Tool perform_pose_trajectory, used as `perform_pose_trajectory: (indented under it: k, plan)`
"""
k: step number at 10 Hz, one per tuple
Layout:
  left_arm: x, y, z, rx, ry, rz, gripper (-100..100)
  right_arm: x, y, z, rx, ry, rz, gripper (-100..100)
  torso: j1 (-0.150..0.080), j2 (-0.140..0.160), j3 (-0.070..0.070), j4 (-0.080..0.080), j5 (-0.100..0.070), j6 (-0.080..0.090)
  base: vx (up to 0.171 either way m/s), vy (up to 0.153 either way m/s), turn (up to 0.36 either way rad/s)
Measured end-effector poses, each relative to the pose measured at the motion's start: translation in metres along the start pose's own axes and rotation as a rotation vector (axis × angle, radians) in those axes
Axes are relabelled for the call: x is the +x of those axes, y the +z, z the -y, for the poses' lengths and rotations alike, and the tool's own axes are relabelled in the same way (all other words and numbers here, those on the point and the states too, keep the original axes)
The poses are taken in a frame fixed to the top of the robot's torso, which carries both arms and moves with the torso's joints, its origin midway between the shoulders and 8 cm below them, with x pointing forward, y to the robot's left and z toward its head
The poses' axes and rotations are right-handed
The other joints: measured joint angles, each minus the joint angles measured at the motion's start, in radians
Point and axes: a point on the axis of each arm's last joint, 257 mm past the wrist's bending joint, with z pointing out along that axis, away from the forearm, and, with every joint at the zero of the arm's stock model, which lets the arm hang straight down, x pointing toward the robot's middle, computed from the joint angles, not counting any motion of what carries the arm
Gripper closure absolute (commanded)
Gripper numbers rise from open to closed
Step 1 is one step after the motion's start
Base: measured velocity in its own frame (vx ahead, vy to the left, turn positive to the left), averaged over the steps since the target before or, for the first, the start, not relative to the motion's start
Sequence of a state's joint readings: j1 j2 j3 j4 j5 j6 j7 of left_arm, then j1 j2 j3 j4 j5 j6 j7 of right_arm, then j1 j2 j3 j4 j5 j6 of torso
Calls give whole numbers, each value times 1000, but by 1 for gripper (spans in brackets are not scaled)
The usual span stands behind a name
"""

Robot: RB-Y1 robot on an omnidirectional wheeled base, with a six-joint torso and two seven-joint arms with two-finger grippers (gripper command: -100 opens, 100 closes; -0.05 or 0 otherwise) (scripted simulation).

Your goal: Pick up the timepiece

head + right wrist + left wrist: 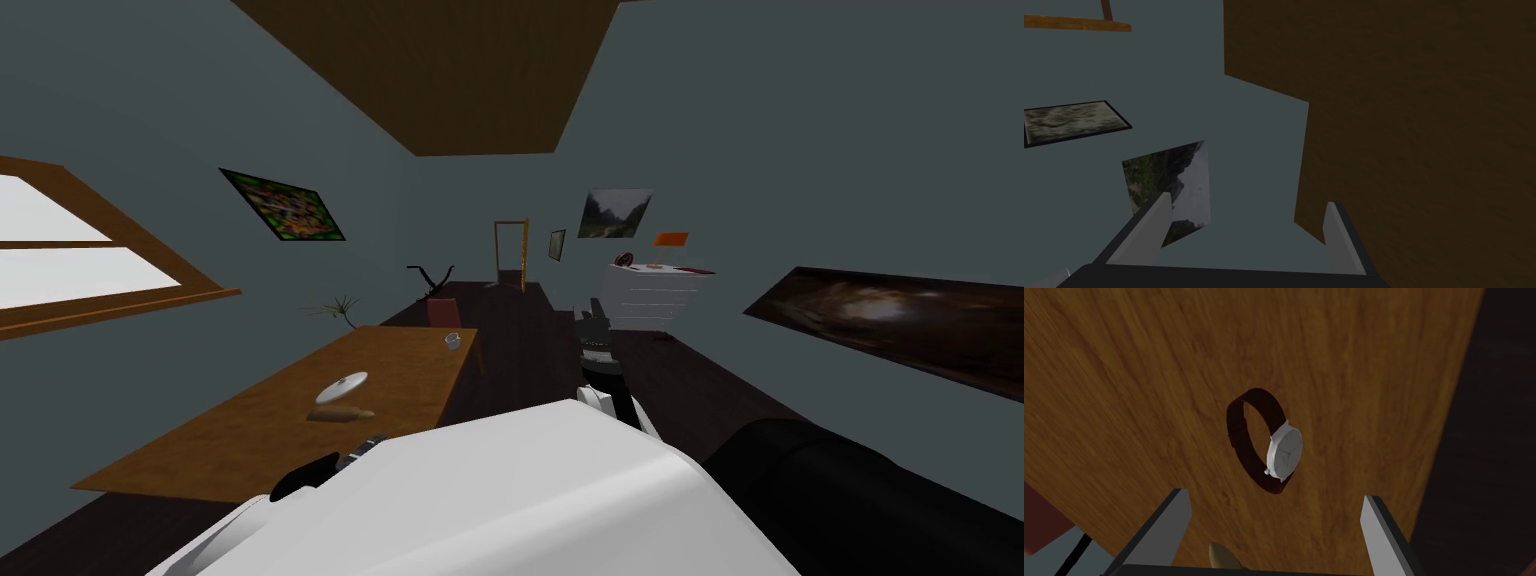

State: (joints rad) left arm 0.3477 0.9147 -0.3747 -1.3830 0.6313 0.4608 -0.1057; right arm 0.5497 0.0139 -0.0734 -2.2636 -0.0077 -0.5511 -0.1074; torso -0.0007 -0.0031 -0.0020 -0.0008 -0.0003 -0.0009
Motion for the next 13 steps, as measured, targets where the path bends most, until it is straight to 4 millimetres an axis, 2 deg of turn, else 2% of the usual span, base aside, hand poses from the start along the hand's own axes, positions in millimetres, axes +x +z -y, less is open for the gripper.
perform_pose_trajectory:
  k: [1,2,6,7,11,12,13]
  plan:
    - [-1,0,-2,-5,0,0,0,0,0,0,0,0,0,0,0,2,1,0,0,0,0,0,0]
    - [-1,0,-1,-4,0,0,-100,0,0,0,0,0,0,0,-1,3,2,1,0,0,16,23,-59]
    - [12,16,-9,-8,-18,5,-100,0,0,0,0,0,0,0,2,3,2,1,1,0,16,38,-42]
    - [13,17,-9,-8,-18,5,100,0,0,0,0,0,0,0,1,3,2,1,0,0,0,0,0]
    - [12,17,-9,-8,-16,5,100,0,0,0,0,0,0,0,-1,4,2,1,0,0,0,0,-3]
    - [12,17,-9,-7,-16,5,0,0,0,0,0,0,0,0,-1,4,2,1,0,-1,0,0,0]
    - [12,17,-9,-7,-16,5,100,0,0,0,0,0,0,0,-1,4,2,1,0,-1,-9,-24,58]
